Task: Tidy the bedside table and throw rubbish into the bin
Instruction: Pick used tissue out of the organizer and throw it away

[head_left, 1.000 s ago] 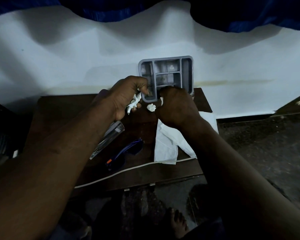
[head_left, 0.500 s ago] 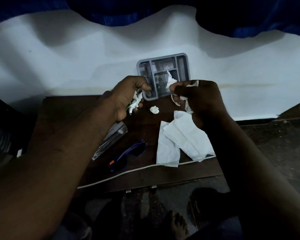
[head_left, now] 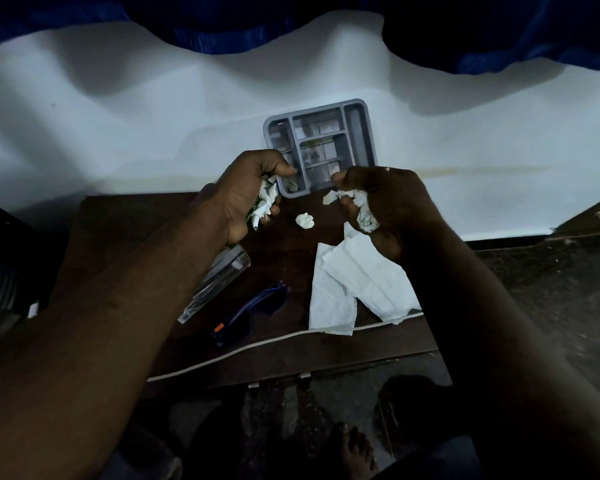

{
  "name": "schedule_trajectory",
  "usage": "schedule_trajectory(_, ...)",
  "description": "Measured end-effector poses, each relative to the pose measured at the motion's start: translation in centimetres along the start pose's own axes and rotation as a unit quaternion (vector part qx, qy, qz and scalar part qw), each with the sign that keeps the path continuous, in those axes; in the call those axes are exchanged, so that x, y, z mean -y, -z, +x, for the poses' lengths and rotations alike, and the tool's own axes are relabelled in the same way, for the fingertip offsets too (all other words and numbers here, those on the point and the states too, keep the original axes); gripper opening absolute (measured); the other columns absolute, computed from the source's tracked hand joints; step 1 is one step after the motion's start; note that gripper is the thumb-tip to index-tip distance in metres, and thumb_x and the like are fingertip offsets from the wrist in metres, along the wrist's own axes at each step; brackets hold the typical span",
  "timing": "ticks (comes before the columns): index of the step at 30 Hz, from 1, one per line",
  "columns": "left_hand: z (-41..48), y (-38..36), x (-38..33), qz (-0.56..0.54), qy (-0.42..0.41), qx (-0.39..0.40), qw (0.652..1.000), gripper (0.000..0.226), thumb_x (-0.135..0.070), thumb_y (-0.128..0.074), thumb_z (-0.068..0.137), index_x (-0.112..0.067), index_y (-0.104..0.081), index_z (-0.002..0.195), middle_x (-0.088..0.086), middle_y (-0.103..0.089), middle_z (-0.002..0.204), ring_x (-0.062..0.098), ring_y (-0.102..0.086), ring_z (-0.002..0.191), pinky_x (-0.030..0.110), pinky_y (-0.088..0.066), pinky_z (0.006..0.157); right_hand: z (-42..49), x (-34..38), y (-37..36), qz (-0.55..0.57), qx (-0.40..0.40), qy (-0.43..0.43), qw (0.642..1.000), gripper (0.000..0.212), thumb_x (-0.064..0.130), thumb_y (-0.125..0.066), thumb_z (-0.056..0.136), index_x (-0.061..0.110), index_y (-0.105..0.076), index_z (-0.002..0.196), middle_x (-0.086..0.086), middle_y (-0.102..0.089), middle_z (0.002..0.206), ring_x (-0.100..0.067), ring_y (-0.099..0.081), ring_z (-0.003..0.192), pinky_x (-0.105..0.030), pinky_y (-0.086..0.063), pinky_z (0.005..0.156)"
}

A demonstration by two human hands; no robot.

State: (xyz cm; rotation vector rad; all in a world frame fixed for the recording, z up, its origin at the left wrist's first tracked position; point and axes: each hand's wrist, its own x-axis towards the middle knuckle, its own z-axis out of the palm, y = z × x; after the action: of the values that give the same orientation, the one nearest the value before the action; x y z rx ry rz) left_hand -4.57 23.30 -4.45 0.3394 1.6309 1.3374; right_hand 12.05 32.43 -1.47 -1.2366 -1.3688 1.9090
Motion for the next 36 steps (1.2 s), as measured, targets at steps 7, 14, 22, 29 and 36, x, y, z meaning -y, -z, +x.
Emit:
schedule_trajectory(7,-0.7,-0.4,-0.7,0.096,-0.166,-0.070,0.979,0.040,-0.047,-0.082,0.069,-0.017,-0.079,0.097,-0.008,-0.070,0.065,0.010,-0.065,0.055,0.023,-0.050,0.053,-0.1,-0.7,0.3,-0.125,0.000,0.084,0.989,0.012,-0.003,-0.064,0.089,-0.001,-0.076,0.088,-0.026,-0.076,0.088,-0.028,-0.067,0.069,-0.026,-0.049,0.056)
schedule_trajectory(14,-1.2,-0.4,-1.3,0.281,-0.233,-0.137,0.921,0.066,-0.071,-0.083,0.053,-0.015,-0.074,0.089,0.000,-0.075,0.088,0.021,-0.072,0.083,0.040,-0.057,0.075,-0.5,-1.1,-0.3,-0.243,-0.029,0.117,0.962,0.013,0.012,-0.078,0.081,0.009,-0.072,0.069,-0.008,-0.072,0.062,-0.012,-0.055,0.043,-0.021,-0.041,0.046)
schedule_trajectory(22,-1.5,0.5,-1.2,0.065,-0.167,-0.055,0.982,0.024,-0.036,-0.080,0.066,-0.015,-0.080,0.075,0.002,-0.058,0.053,0.017,-0.046,0.042,0.022,-0.035,0.045,-1.0,-0.5,-0.9,-0.360,-0.028,0.194,0.912,0.025,0.012,-0.070,0.069,0.025,-0.080,0.087,0.009,-0.077,0.080,-0.008,-0.072,0.072,-0.027,-0.056,0.068)
schedule_trajectory(29,-1.2,0.6,-1.0,0.035,-0.114,-0.012,0.993,0.043,-0.043,-0.071,0.049,-0.014,-0.073,0.081,0.003,-0.043,0.046,0.019,-0.039,0.039,0.017,-0.029,0.039,-0.4,-2.3,-1.7,-0.566,0.051,0.324,0.756,0.021,0.031,-0.061,0.090,0.018,-0.070,0.104,-0.011,-0.075,0.107,-0.036,-0.070,0.099,-0.030,-0.051,0.077)
schedule_trajectory(36,-1.2,0.1,-0.8,0.030,-0.121,0.007,0.992,0.054,-0.045,-0.072,0.043,-0.008,-0.069,0.082,0.013,-0.043,0.071,0.023,-0.036,0.047,0.019,-0.030,0.042,0.5,-3.0,-2.3,-0.508,0.053,0.232,0.828,0.029,0.025,-0.066,0.091,0.017,-0.068,0.119,-0.005,-0.072,0.113,-0.029,-0.069,0.110,-0.028,-0.050,0.087)
